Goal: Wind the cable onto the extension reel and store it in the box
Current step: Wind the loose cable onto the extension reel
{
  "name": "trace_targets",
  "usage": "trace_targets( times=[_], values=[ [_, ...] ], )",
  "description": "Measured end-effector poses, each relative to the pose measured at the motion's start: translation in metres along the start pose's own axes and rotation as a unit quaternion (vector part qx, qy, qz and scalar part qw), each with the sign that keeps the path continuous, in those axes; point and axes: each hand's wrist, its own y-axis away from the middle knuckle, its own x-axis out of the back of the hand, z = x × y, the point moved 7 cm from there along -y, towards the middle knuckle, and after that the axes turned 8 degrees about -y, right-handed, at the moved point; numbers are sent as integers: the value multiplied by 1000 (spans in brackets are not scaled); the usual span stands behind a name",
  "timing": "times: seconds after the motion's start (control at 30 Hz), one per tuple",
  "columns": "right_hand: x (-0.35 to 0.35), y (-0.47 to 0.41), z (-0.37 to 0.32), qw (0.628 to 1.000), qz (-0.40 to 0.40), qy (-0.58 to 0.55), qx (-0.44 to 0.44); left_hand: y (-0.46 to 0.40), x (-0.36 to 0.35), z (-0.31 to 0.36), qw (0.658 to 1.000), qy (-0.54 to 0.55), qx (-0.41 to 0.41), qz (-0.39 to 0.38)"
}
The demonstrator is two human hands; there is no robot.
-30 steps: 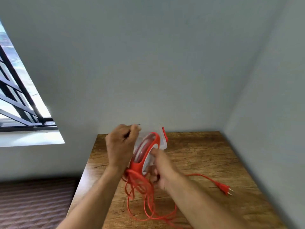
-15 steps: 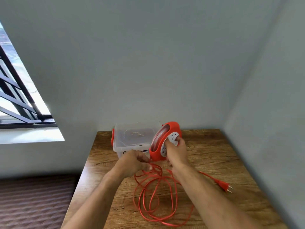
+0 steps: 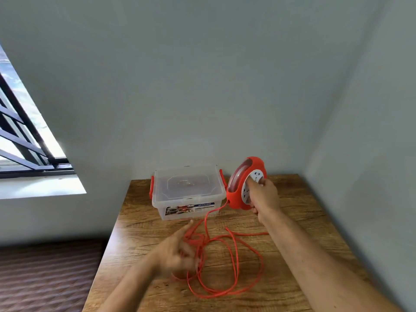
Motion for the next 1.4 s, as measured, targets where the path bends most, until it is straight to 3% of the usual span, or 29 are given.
trace_targets(
  times=[0.07,0.1,0.17,0.2,0.27,0.33,0.37,0.43,0.5,0.6,0.7,0.77,0.8,0.87,0.97,1.03,1.13,1.23,1.3,1.37,1.4],
  values=[
    [-2,5,-4,998,-11,44,53,1,26,22,978,164,93,-84],
    [-3,7,-6,995,-18,62,79,5,42,33,974,146,126,-116],
    [-5,8,-12,989,-31,89,112,12,78,43,974,-54,176,-131],
    [-6,8,-17,986,-37,102,124,12,95,44,959,-178,195,-100],
    [-11,9,-26,981,-53,119,146,1,127,56,949,-251,188,43],
    [-23,14,-36,970,-81,139,180,-17,129,70,985,-17,102,139],
    [-31,19,-40,964,-101,147,196,-23,116,80,981,134,58,127],
    [-46,30,-45,949,-159,152,227,-34,80,97,940,337,13,51],
    [-54,43,-52,918,-210,186,280,-40,60,106,872,487,-42,22],
    [-55,65,-67,833,-242,268,420,-38,62,106,783,611,-107,43],
    [-61,81,-81,720,-253,348,545,-32,65,112,703,695,-149,8],
    [-64,88,-88,658,-245,387,597,-28,75,113,698,697,-160,17],
    [-63,92,-92,655,-242,393,599,-26,81,115,709,684,-169,23],
    [-59,95,-98,690,-226,393,564,-24,88,115,736,652,-180,38],
    [-57,86,-85,842,-226,314,375,-21,88,109,761,620,-172,79],
    [-60,79,-69,907,-228,237,262,-19,91,102,779,595,-149,126],
    [-59,73,-53,943,-191,204,182,-11,103,98,840,481,-108,226],
    [-57,71,-45,959,-139,193,151,-3,109,102,886,283,-44,365],
    [-65,72,-38,966,-178,146,116,2,110,105,877,199,-7,436],
    [-70,74,-34,960,-233,124,97,4,116,96,856,210,29,472],
    [-68,77,-38,947,-248,155,135,6,122,87,844,227,56,483]
  ],
)
